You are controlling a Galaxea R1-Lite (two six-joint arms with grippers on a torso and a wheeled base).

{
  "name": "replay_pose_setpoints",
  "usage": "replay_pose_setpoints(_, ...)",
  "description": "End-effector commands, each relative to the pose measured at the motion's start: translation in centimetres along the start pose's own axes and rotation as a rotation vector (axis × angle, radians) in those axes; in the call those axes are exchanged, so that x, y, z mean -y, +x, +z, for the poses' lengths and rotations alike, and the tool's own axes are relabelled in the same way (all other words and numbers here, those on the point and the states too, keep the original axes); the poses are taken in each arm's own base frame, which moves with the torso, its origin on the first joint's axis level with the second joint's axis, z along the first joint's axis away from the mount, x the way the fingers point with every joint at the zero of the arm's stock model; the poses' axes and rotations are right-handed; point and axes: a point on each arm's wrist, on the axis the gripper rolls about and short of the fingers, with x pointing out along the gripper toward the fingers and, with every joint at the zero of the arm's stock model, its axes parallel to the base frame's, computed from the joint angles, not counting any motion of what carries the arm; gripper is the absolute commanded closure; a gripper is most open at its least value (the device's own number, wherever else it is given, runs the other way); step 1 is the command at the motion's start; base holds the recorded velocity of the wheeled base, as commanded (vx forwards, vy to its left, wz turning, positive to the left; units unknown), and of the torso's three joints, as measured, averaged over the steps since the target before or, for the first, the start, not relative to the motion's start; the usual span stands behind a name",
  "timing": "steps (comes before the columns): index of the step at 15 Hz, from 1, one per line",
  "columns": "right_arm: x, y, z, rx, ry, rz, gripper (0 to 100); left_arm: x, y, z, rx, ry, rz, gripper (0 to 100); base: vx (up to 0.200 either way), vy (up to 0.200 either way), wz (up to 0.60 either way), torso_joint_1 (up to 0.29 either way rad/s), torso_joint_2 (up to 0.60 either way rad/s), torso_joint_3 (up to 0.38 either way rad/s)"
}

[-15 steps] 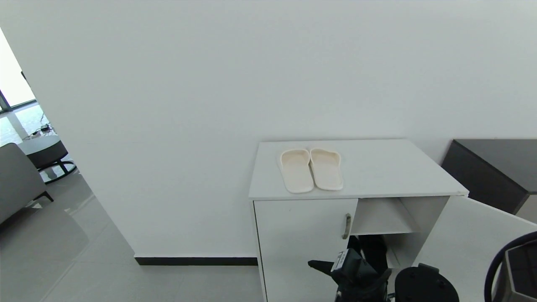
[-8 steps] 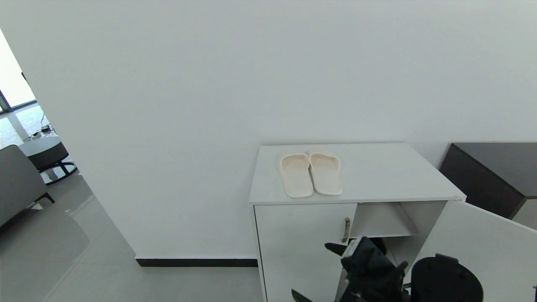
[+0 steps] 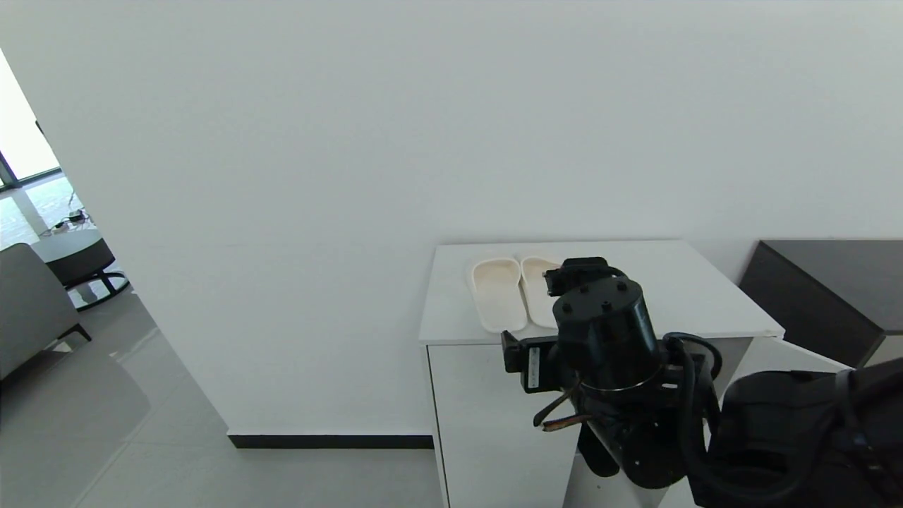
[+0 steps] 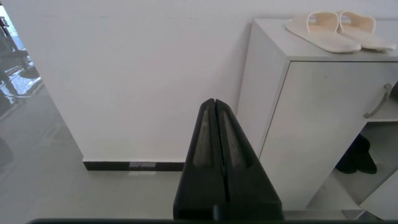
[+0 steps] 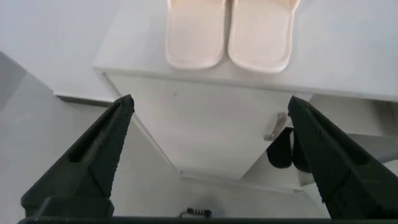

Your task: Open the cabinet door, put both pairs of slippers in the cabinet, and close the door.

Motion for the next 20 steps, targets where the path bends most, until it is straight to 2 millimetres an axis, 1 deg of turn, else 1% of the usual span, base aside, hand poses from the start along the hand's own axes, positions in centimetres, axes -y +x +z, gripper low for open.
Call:
replay_pose_setpoints(1,0.5,2.6,-0.9,-0.010,-0.004,-0.051,0,0.0,0.0,0.0,0.000,0.004,0.001,100,0.000,0.000,0.00,0.000,0.00,0.000)
replay_pose_setpoints(2,0.8,3.8,-1.6,-0.021,-0.006,-0.074,0,0.0,0.0,0.0,0.000,0.004,0.001,100,0.000,0.000,0.00,0.000,0.00,0.000)
replay_pose_setpoints(3,1.0,5.1,-2.2,-0.019,-0.002,-0.089,0,0.0,0.0,0.0,0.000,0.004,0.001,100,0.200,0.000,0.00,0.007,0.00,0.002)
replay_pose_setpoints(5,1.0,6.5,-2.9,0.003,-0.022,-0.083,0,0.0,0.0,0.0,0.000,0.006,-0.001,100,0.200,0.000,0.00,-0.005,-0.01,0.002)
replay_pose_setpoints(12,0.1,8.8,-2.8,0.049,-0.038,-0.065,0,0.0,0.0,0.0,0.000,0.004,-0.001,100,0.200,0.000,0.00,0.004,0.00,0.001)
replay_pose_setpoints(13,-0.1,9.1,-2.8,0.048,-0.044,-0.057,0,0.0,0.0,0.0,0.000,0.004,-0.001,100,0.000,0.000,0.00,0.000,0.00,0.000)
replay_pose_setpoints(15,0.0,10.9,-3.0,0.048,-0.048,-0.060,0,0.0,0.0,0.0,0.000,0.003,-0.001,100,0.000,0.000,0.00,0.000,0.00,0.000)
replay_pose_setpoints(18,0.7,13.1,-3.7,0.025,-0.049,-0.071,0,0.0,0.0,0.0,0.000,0.003,0.001,100,0.000,0.000,0.00,0.000,0.00,0.000)
replay_pose_setpoints(20,1.0,14.1,-3.6,0.025,-0.043,-0.085,0,0.0,0.0,0.0,0.000,0.004,-0.001,100,0.000,0.000,0.00,0.000,0.00,0.000)
